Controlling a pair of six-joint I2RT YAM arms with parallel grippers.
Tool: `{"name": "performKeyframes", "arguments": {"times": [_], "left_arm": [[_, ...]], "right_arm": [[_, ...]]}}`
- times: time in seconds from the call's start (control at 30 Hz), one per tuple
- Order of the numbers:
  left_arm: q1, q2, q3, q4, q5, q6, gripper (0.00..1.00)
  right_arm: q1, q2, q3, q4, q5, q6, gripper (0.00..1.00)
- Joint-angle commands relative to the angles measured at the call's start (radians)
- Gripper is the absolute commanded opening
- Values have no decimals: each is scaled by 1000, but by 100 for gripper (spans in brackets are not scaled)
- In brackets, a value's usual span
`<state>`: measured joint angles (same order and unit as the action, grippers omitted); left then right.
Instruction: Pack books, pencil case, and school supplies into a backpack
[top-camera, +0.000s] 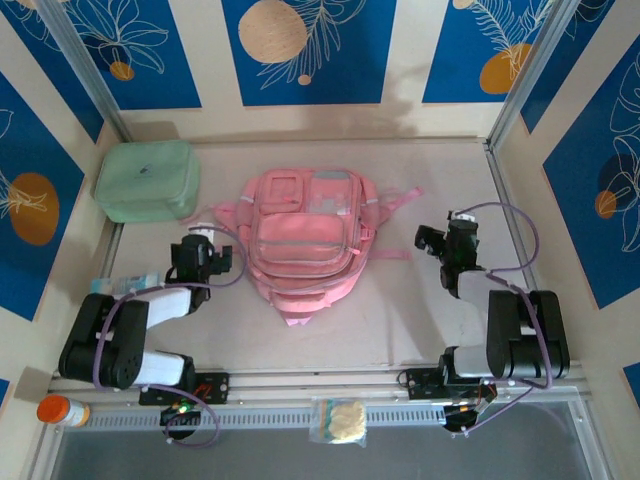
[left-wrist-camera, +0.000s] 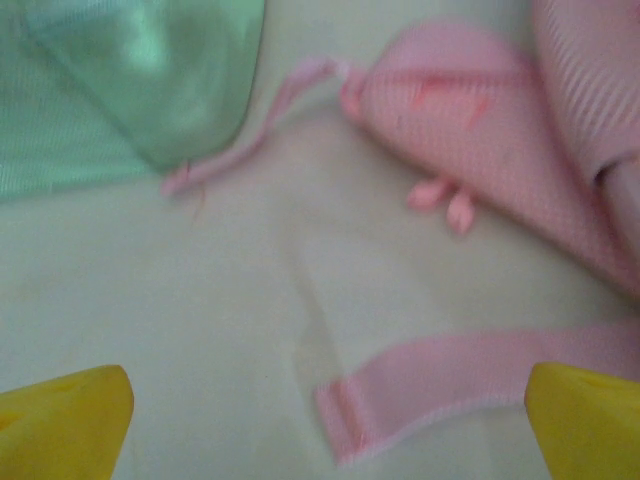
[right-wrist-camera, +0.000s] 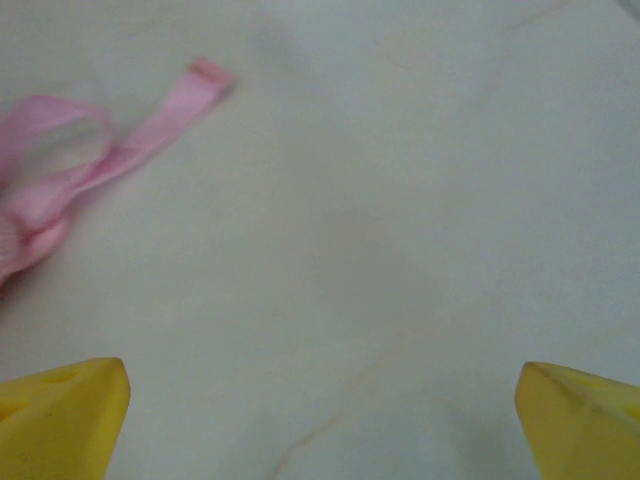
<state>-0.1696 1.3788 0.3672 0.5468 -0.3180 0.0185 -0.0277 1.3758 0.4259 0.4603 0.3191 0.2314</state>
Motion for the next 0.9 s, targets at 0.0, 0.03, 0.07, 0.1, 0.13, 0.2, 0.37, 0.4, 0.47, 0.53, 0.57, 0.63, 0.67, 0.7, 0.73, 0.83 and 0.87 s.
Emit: {"name": "performKeyframes", "arguments": {"times": [0.0,0.03,0.07,0.1,0.13,0.2,0.37,0.4,0.47,0.53,0.57,0.63,0.67,0.7,0.73,0.83,0.87], "left_arm": [[32,39,1,274,157,78,99],[32,72,-4,311,195,86,99],[32,106,-10,355,221,97,99],[36,125,-18,394,207,86,100],[52,131,-29,410,223,70,99],[60,195,-34,489,276,86,99],[104,183,12,376,274,24,99],[104,187,8,393,274,26,99],[104,184,8,388,273,25,99],[104,183,7,386,273,25,99],[105,186,9,390,273,27,99],[104,185,9,389,273,26,99],[104,185,8,389,273,25,100],[104,184,10,389,273,26,99],[104,185,9,390,272,26,99],[105,185,10,389,272,26,99],[104,186,10,389,272,26,99]], "right_arm": [[25,82,-29,330,-204,-113,99],[38,137,-54,437,-246,-149,99],[55,171,-72,517,-256,-169,99],[71,141,-59,425,-227,-186,99],[64,133,-35,377,-211,-165,99],[28,152,-11,350,-221,-118,99],[41,151,-13,359,-193,-129,99],[30,144,-10,341,-218,-126,99],[32,147,-11,347,-216,-127,99],[31,147,-9,347,-218,-127,99],[31,146,-8,342,-218,-127,99],[31,146,-8,342,-218,-127,99],[31,147,-8,345,-218,-128,99],[32,147,-5,341,-218,-129,99],[31,150,-4,338,-219,-127,99],[29,148,-7,343,-224,-127,99],[29,145,-10,345,-224,-127,99]]}}
